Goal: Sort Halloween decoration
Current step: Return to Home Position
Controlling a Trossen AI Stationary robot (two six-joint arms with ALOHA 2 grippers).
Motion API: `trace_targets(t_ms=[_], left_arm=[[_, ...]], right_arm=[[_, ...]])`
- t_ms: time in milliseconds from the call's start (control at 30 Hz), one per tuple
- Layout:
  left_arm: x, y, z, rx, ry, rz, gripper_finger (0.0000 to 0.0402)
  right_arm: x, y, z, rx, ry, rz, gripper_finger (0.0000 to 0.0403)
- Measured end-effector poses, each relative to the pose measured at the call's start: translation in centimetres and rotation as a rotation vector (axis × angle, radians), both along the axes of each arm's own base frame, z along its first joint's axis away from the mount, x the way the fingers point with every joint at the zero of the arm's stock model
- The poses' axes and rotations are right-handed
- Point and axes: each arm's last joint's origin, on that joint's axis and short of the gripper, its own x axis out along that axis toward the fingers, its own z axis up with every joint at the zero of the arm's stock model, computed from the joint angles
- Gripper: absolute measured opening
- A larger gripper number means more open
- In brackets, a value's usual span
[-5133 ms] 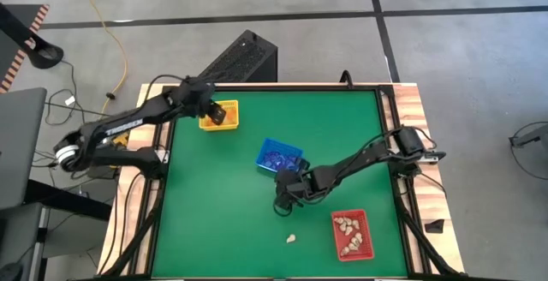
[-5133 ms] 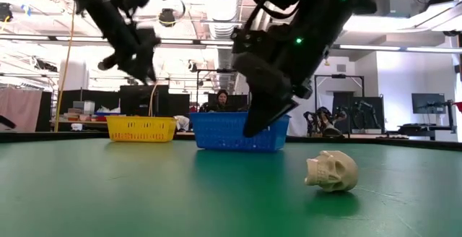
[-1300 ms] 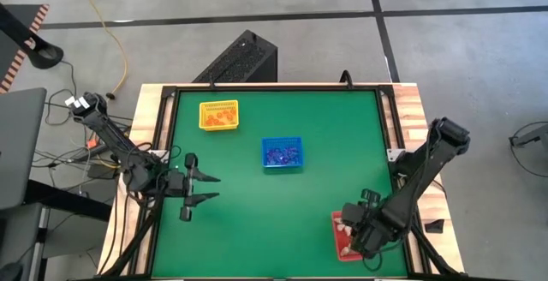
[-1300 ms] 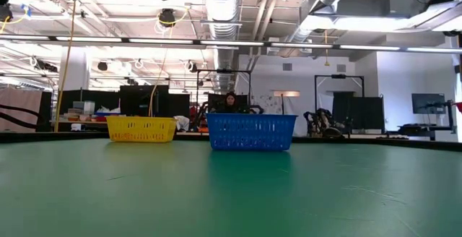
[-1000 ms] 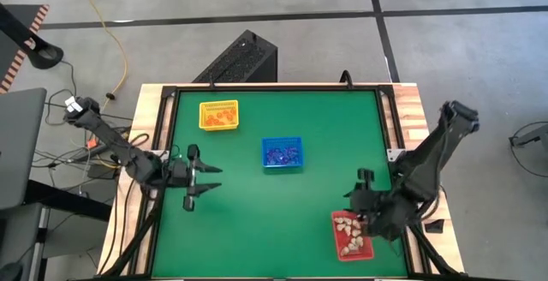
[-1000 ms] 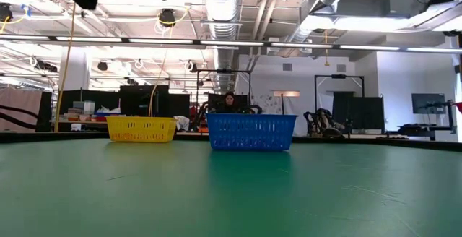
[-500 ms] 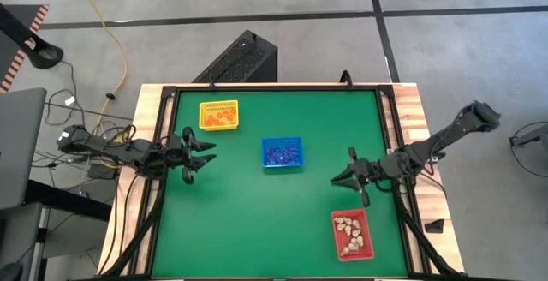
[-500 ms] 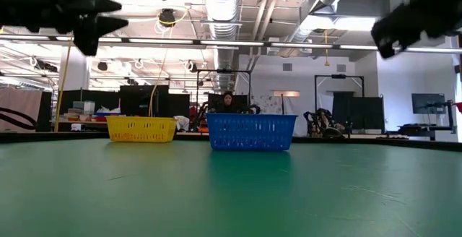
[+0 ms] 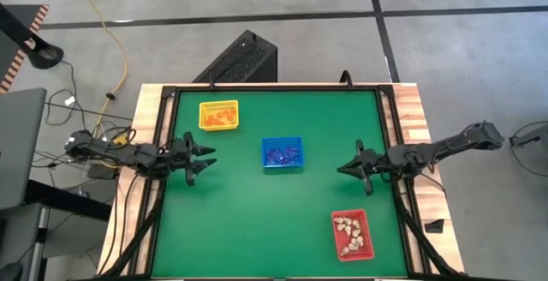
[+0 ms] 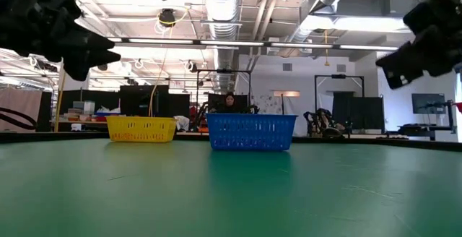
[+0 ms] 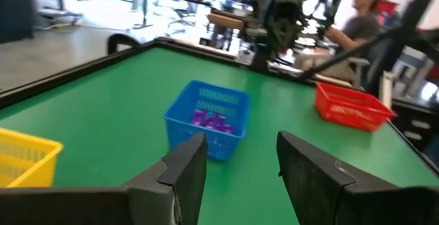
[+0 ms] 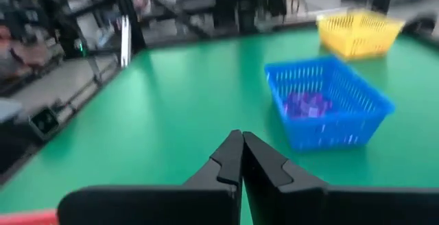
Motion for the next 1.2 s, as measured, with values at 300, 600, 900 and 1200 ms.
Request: trace_targets(t_ms=[300,600,900,1200], left_arm=[[0.0,-0.2,-0.1,0.084,0.018,-0.068,0.0167],[0.0,-0.2,-0.1,0.085,0.019,-0.068,0.0167],[0.0,-0.2,-0.1,0.085,0.02,-0.067,0.0167],[0.0,-0.2,-0.1,0.085,0.021,-0.067,0.0167]], right_arm=[[-0.6,-0.6,1.5,-0.21,-0.157,-0.116,0.0031],[-0.7,-0.6,1.4,-0.209,-0.147,-0.116,0.0052],[-0.7,-0.6,0.9,-0.222,-0.104,-0.11,0.0053],[-0.7,-0.6,0.5,-0.234,-0.065,-0.104,0.0054]])
